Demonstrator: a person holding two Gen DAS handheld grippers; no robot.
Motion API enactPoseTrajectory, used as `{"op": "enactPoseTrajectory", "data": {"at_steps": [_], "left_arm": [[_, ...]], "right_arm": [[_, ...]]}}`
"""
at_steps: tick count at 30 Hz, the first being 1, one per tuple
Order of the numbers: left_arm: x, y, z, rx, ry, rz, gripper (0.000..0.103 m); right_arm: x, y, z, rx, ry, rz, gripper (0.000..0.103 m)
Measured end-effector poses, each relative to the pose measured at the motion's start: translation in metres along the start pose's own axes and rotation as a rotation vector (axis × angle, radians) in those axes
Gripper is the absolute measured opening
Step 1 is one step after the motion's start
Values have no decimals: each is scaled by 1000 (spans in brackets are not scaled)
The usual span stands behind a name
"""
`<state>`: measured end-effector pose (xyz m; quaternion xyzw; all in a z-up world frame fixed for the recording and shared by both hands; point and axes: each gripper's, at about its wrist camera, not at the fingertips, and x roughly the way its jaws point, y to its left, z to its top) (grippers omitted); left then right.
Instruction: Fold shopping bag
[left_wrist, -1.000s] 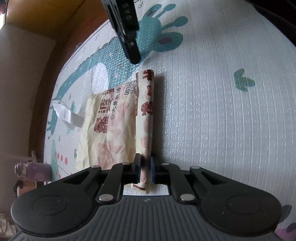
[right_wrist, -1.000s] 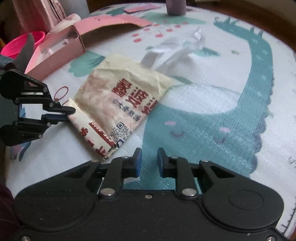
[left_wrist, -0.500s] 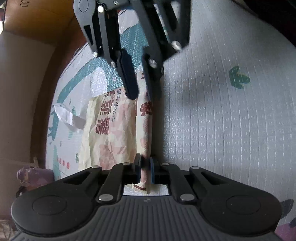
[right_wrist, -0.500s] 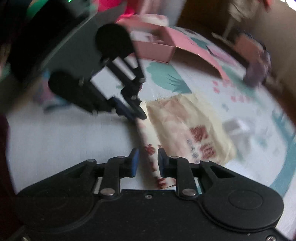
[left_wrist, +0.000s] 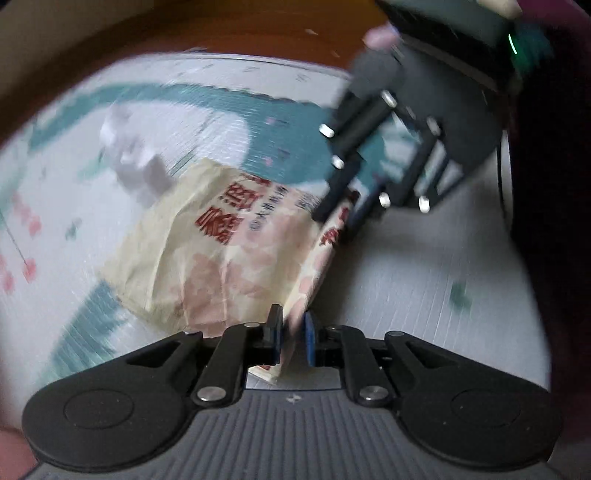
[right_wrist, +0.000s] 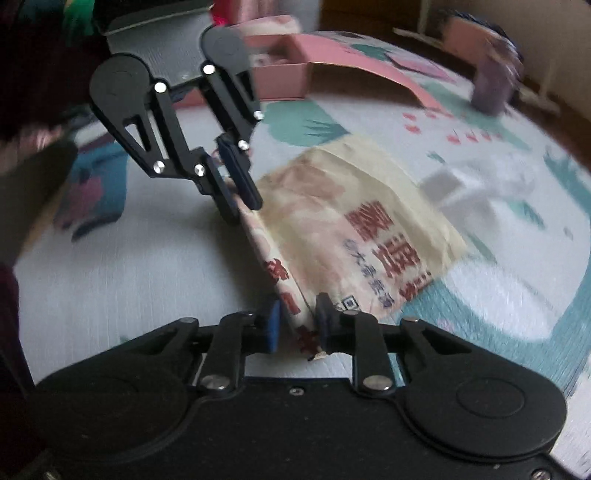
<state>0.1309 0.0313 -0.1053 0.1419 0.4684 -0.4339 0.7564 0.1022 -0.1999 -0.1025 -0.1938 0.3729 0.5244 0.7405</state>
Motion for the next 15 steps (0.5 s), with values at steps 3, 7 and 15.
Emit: {"op": "enactPoseTrajectory", "data": {"at_steps": [3,7,15], "left_arm": [[2,36,-5,-233,-24,-124,16],[6,62,-20,-464,-73,-193,19],[5,68,-31,-655,-131,-202,19]], "right_arm": [[-3,-12,-6,107,-21,40,20],[-6,-36,-18,328,-63,116,20],[15,-66,-24,617,-101,184,18]]}}
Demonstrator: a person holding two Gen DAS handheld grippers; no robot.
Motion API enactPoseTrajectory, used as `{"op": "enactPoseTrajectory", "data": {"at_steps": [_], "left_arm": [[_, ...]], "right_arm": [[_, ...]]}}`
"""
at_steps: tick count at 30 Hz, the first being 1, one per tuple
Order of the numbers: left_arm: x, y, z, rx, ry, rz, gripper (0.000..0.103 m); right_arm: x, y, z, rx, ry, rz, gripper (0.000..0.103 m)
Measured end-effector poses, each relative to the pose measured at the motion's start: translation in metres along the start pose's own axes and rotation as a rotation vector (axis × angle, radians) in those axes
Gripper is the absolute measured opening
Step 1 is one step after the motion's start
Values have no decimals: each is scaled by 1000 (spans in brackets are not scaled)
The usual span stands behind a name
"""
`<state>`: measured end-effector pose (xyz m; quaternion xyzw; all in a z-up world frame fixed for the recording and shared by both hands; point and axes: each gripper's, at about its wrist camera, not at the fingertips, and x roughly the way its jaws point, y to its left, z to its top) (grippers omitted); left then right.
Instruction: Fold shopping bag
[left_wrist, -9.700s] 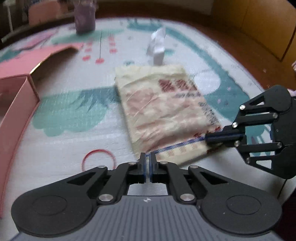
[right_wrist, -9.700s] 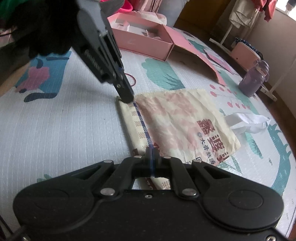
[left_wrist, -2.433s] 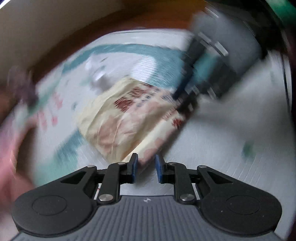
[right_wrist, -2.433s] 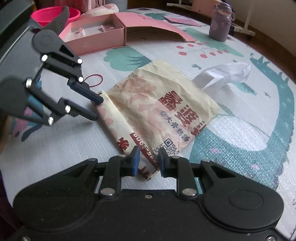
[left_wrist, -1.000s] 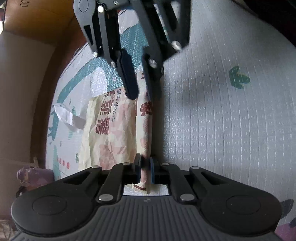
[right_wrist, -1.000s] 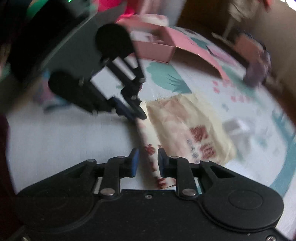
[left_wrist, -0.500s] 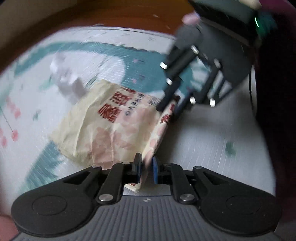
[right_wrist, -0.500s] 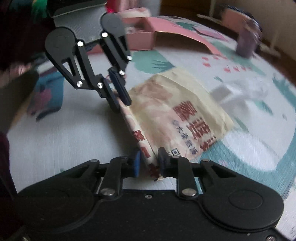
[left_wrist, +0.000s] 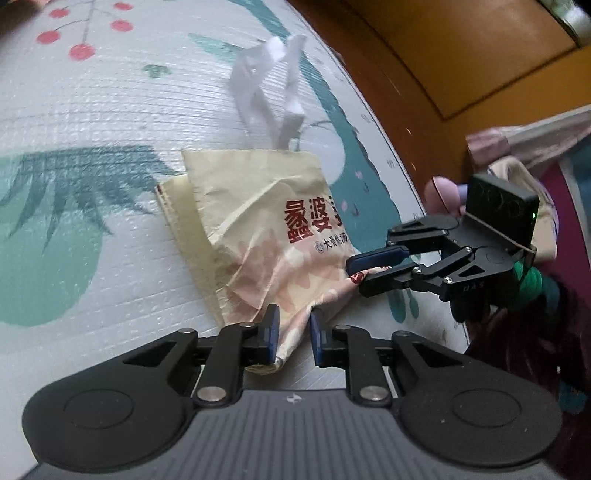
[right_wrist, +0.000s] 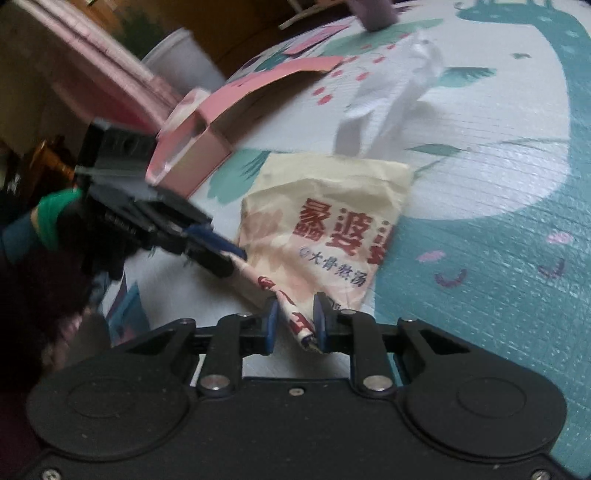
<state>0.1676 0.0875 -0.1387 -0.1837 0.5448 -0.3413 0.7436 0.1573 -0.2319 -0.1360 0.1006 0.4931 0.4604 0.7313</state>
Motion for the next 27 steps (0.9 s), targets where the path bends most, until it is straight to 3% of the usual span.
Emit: {"op": "enactPoseTrajectory", "data": {"at_steps": [11,14,16,18,21,24,27], "left_arm": [[-10,-12,-31,-109,-183,118,24],[-20,-25,-38,-74,-247,246,27],[-27,-51,-47,66,-331,453,27],[-30,-75,-58,220,-387,554,27],[-11,-107,-67,437,-406,588,27],[17,-121,-64,558,-366,573,27],[46,-111,-58,514,-315,621,27]], "right_arm": [[8,-12,9,217,-36,-27,17],[8,-16,11,244,-27,-18,15],[8,-16,13,240,-19,-22,13],[9,-14,15,224,-11,-32,13],[9,-14,16,218,-6,-32,13],[10,-18,17,233,-3,-18,13],[9,-21,16,245,-2,-7,11]]}}
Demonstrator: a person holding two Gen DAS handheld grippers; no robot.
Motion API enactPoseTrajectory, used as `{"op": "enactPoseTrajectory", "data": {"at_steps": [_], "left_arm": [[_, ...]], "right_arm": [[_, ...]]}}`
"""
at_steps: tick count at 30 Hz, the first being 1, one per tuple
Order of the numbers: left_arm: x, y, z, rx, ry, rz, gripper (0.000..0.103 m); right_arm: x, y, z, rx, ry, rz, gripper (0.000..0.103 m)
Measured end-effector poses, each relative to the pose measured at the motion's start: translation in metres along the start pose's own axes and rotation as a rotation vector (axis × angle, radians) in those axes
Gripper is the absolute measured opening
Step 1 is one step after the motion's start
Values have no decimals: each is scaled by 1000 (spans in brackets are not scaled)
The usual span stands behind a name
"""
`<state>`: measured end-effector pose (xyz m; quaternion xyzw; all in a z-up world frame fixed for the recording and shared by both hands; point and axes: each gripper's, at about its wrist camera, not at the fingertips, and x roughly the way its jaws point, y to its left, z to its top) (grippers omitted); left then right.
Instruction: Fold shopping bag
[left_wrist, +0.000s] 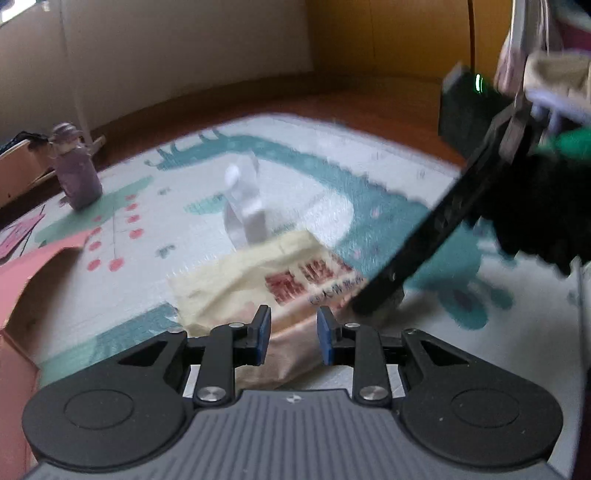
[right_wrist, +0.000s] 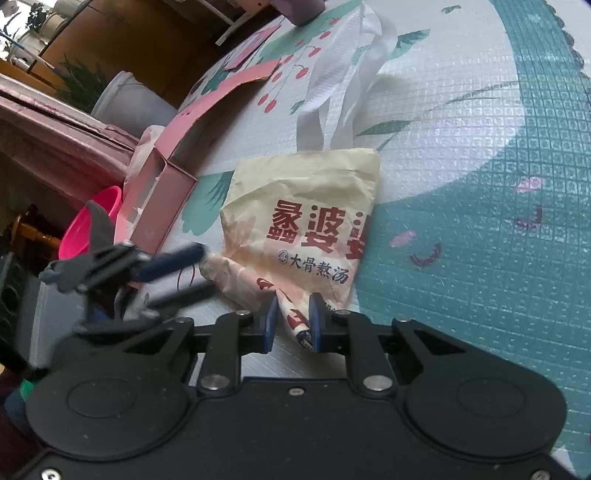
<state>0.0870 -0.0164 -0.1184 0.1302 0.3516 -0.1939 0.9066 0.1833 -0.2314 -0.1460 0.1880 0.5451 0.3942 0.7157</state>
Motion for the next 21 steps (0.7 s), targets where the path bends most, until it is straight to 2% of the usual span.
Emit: {"op": "enactPoseTrajectory", "data": {"at_steps": [3,7,9,11,14,16,19,21], "left_arm": [[9,9,0,-105,18,-18,26],[21,14,14,-130,95,-38,26],[26,16,19,-144,126,-48,26],[29,16,21,-159,144,-49,26],[27,17,15,-204,134,-37,26],[23,17,6,-269,101,-19,26],[19,11,0,-317,69,19,26],[18,7,0,-317,61,38,26]], "right_arm": [[-3,-1,0,4,-2,-5,11],[-18,10,1,-73,-35,-97,16],[-32,30,0,-207,-104,-202,18],[-36,45,-4,-302,-135,-215,18],[-25,79,-18,-533,-141,-245,18],[-4,93,-30,-665,-91,-279,18],[13,85,-34,-694,-42,-321,16],[16,78,-31,-660,-48,-325,11]]}}
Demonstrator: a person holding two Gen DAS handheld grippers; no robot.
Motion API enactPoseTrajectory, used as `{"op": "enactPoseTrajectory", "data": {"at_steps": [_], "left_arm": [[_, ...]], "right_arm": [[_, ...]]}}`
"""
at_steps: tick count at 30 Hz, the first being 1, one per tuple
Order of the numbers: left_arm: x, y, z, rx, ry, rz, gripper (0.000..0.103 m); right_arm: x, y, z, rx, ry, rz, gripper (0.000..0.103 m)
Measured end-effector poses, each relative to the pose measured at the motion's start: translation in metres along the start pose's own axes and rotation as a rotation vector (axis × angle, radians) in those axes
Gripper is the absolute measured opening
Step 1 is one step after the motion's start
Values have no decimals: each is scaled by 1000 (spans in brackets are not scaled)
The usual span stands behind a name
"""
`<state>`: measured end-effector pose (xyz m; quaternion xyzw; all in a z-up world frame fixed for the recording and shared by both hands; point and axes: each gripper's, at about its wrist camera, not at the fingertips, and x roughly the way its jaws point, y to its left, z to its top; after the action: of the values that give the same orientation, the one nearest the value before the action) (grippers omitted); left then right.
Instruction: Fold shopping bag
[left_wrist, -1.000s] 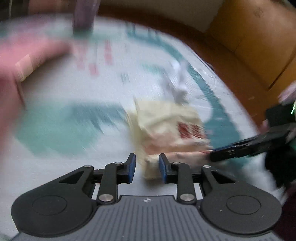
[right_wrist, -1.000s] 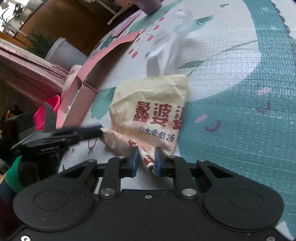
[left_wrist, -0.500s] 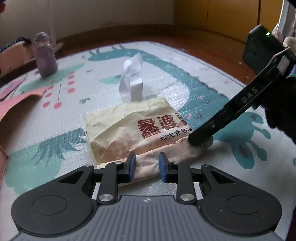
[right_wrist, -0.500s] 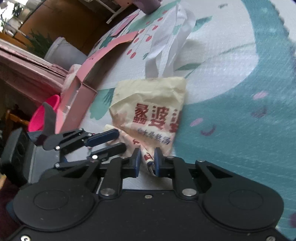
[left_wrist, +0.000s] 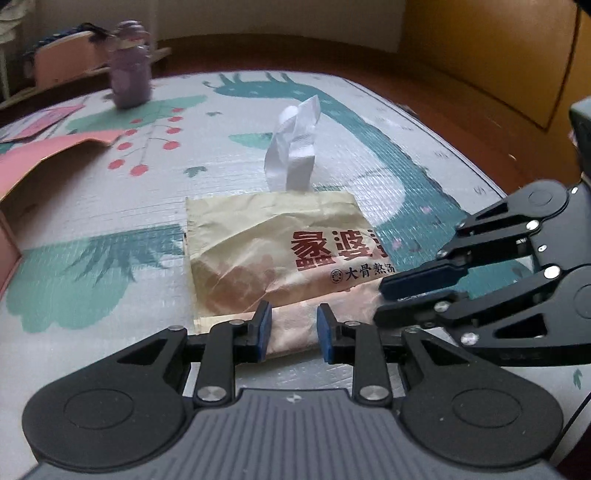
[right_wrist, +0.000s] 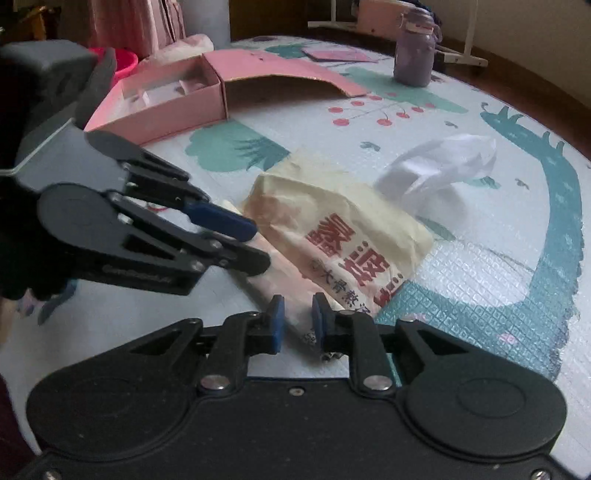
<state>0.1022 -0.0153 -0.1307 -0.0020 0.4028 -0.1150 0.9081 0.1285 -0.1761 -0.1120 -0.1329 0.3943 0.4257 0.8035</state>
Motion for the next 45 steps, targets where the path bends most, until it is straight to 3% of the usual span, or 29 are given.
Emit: {"op": "enactPoseTrajectory", "data": {"at_steps": [4,8,12,19,22,27,31,34,36,41,45], "left_arm": [[-1,-3,4,73,19,-16,26],[-1,2,12,110,65,-55,26],[-2,-5,9,126,56,-29,26],[-7,-2,2,101,42,-55,27],[-14,3,4,88,80,-93,27],[-33,14,8,91,-46,-31,27],[-15,4,7,126,-64,-24,27],[4,-4,-1,114,-60,-32,26],[6,2,-1,76,-61,-47,26],[2,18,-3,91,-32,-77,28],[-1,38,-5,17,-18,-64,28]], "right_arm": [[0,-11,1,81,0,24,11],[-5,-8,2,46,-8,-7,11],[-1,-3,1,37,-17,-3,11],[5,-4,-1,48,-7,3,11],[5,1,-1,-9,0,-7,11],[5,3,-2,-41,-5,-5,15],[4,3,-1,-41,-2,-4,15],[4,2,-1,-31,-4,-2,15],[5,-1,-2,-16,-7,7,15],[4,2,-3,-49,-8,7,15],[4,4,-4,-74,-13,2,15]]}}
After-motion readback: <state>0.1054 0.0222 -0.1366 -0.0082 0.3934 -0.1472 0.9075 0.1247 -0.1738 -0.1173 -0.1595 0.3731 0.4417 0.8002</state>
